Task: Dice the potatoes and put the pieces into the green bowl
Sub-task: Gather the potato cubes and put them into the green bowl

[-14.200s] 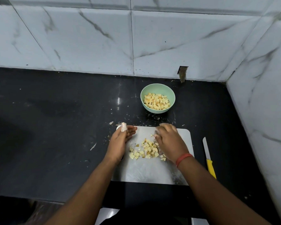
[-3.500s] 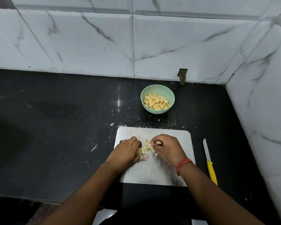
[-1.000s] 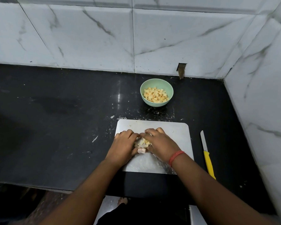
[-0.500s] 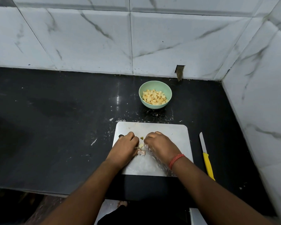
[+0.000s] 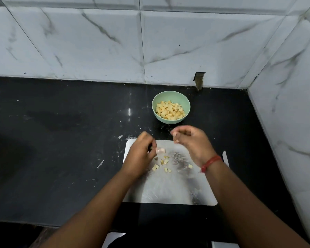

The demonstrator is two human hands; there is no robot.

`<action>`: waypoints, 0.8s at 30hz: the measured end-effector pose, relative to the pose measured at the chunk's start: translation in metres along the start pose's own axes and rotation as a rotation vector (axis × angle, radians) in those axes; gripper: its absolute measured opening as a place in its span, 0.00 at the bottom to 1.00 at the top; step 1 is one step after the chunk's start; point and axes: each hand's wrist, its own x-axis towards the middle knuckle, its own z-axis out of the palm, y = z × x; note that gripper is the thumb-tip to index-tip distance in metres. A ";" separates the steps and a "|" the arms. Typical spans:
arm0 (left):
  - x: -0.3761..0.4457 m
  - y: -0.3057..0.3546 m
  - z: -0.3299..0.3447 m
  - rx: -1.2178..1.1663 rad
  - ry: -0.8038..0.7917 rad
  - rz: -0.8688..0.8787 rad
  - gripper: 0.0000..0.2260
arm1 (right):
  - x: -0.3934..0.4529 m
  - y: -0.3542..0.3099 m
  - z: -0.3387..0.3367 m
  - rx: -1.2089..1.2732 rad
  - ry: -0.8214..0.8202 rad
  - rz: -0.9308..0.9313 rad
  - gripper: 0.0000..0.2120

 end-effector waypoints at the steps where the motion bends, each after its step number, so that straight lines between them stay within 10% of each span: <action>1: 0.016 0.010 -0.003 -0.034 0.043 -0.003 0.12 | 0.012 -0.012 -0.001 0.013 0.019 -0.030 0.04; 7: 0.126 0.041 -0.009 -0.082 0.170 -0.034 0.09 | 0.095 -0.059 0.004 -0.395 0.220 -0.293 0.07; 11: 0.152 0.023 -0.003 0.063 -0.001 -0.123 0.05 | 0.120 -0.049 0.003 -0.949 0.006 -0.263 0.14; 19: 0.080 0.000 -0.007 0.054 0.063 0.001 0.15 | 0.079 -0.016 -0.001 -0.758 0.169 -0.562 0.12; 24: 0.017 -0.033 0.007 0.170 -0.133 0.082 0.10 | 0.035 0.040 0.009 -0.949 -0.213 -0.537 0.16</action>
